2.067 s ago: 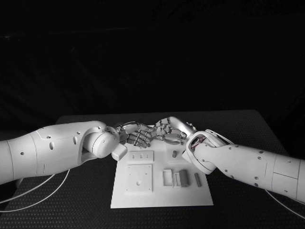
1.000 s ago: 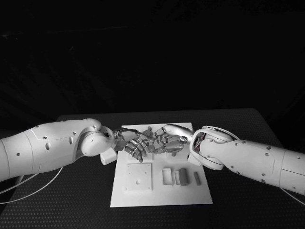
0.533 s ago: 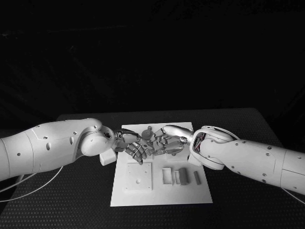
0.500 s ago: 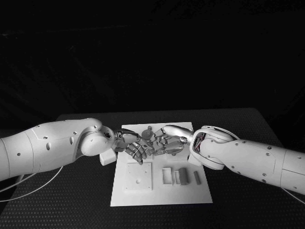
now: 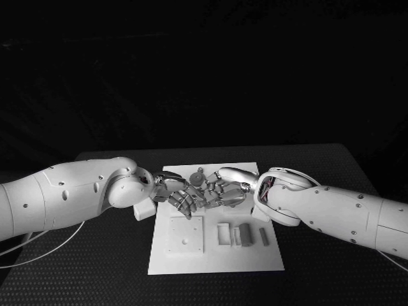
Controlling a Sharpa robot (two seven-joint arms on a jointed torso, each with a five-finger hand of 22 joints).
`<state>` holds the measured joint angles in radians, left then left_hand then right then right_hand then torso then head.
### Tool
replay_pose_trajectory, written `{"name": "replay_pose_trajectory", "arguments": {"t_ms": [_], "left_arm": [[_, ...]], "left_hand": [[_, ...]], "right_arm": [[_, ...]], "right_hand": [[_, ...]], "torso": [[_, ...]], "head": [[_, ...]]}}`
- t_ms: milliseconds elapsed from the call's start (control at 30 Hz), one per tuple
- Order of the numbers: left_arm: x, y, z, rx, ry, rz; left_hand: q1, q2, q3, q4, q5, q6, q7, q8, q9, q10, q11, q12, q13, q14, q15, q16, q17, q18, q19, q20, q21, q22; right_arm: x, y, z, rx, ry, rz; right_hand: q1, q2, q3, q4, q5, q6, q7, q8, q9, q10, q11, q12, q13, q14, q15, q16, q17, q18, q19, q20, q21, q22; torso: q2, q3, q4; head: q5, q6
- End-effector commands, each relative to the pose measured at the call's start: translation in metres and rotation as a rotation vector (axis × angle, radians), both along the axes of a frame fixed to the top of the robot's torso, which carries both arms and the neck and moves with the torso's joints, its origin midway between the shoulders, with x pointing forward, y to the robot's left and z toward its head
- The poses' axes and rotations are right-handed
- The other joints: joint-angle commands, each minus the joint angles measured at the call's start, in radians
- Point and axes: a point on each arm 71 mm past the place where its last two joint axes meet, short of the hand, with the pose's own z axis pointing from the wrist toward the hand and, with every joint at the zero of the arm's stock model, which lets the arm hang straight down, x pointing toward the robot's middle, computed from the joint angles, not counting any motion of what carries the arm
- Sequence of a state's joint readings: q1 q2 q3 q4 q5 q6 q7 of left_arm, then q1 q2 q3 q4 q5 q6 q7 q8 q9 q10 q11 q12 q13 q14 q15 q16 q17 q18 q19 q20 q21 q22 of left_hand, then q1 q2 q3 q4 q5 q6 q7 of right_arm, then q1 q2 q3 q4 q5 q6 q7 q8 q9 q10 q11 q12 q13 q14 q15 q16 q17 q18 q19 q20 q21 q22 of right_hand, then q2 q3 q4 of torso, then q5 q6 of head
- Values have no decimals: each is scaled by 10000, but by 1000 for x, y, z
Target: Assemble the parts on the task board
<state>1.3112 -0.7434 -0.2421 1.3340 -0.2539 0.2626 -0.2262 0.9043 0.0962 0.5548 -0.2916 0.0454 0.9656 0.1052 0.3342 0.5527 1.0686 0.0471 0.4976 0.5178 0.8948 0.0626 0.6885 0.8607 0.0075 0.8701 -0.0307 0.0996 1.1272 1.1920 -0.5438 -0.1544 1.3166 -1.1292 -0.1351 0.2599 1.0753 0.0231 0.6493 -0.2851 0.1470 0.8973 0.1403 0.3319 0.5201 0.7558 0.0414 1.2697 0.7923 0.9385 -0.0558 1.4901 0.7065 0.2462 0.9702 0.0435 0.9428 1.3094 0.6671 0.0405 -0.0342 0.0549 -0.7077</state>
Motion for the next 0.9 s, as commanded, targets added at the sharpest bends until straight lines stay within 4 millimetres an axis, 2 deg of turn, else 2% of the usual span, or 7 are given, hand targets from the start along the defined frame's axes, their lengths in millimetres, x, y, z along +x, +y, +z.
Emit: {"name": "replay_pose_trajectory", "arguments": {"t_ms": [33, 133, 200, 333, 567, 667, 900], "left_arm": [[1, -5, 3, -276, -338, 94], [2, -5, 4, -328, -463, 219], [3, -4, 5, -330, -561, 377], [5, -2, 5, -394, -663, 652], [7, -1, 7, -466, -899, 1158], [9, 0, 7, -488, -1045, 1554], [11, 1, 10, -629, -1351, 2858]], "left_hand": [[164, 40, 143, 20, 36, 153, -32, 81, 26, 159, -28, -83, -53, -88, 6, 62, -25, -75, -1, 99, -49, 20], [168, 69, 217, 16, 35, 223, -65, 93, 28, 267, -46, -138, -100, -136, 22, 44, -59, -75, -22, 120, -83, 33], [173, 87, 253, 12, 36, 252, -81, 97, 28, 313, -56, -167, -124, -157, 27, 38, -75, -75, -37, 130, -103, 39], [181, 107, 297, 5, 35, 276, -104, 92, 25, 364, -62, -216, -158, -182, 37, 34, -96, -75, -57, 144, -130, 51], [189, 111, 345, -1, 35, 308, -125, 83, 20, 429, -70, -287, -205, -246, 57, 18, -129, -75, -123, 181, -192, 60], [192, 118, 356, -2, 35, 315, -128, 82, 19, 442, -72, -301, -214, -257, 62, 17, -136, -75, -130, 186, -201, 63], [198, 88, 392, -1, 36, 335, -112, 70, 11, 491, -72, -352, -246, -298, 91, 11, -162, -75, -160, 206, -238, 72]], "right_arm": [[-1, 1, 0, -7, -27, 131], [2, -2, 1, 190, -75, -292], [5, -4, 2, 422, -97, -698], [11, -12, 5, 747, -367, -1500], [15, -22, 5, 930, -369, -2031], [14, -24, 5, 1005, -241, -2048], [17, -28, 1, 411, -211, -2535]], "right_hand": [[167, 227, 115, 31, 16, 16, 17, 277, 598, -41, 13, -70, -8, -75, -39, -2, 13, 156, -40, 51, -14, 160], [134, 42, 97, 36, 14, -256, 119, 113, 540, -148, 81, -117, -4, -174, 15, -44, 24, 156, -126, 83, -59, 155], [-14, -316, -56, 72, 7, -956, 402, -328, 327, -449, 372, -268, -33, -451, 251, -214, -12, 152, -349, 165, -187, 136], [-215, -737, -588, 54, -10, -1833, 832, -825, 36, -969, 766, -460, -81, -949, 665, -476, -88, 107, -866, 382, -478, 111], [-249, -979, -937, 102, -6, -2019, 929, -869, -56, -1136, 853, -422, -75, -1093, 774, -470, -88, 142, -1000, 505, -556, 124], [-323, -957, -1024, 223, -1, -2028, 941, -847, -77, -1186, 870, -426, -92, -1139, 795, -493, -107, 156, -1030, 550, -597, 112], [-565, -1057, -1347, 447, -15, -1833, 858, -660, -59, -1174, 806, -380, -129, -1117, 741, -475, -132, 156, -1000, 573, -621, 114]], "torso": [[1, 0, 0], [1, 2, -5], [-3, 2, -4], [-2, 2, -2], [-2, 2, 3], [-1, 2, 4], [-3, 1, -15]], "head": [[2, -10], [17, -15], [20, -6], [17, 14], [39, 50], [49, 65], [76, 95]]}}
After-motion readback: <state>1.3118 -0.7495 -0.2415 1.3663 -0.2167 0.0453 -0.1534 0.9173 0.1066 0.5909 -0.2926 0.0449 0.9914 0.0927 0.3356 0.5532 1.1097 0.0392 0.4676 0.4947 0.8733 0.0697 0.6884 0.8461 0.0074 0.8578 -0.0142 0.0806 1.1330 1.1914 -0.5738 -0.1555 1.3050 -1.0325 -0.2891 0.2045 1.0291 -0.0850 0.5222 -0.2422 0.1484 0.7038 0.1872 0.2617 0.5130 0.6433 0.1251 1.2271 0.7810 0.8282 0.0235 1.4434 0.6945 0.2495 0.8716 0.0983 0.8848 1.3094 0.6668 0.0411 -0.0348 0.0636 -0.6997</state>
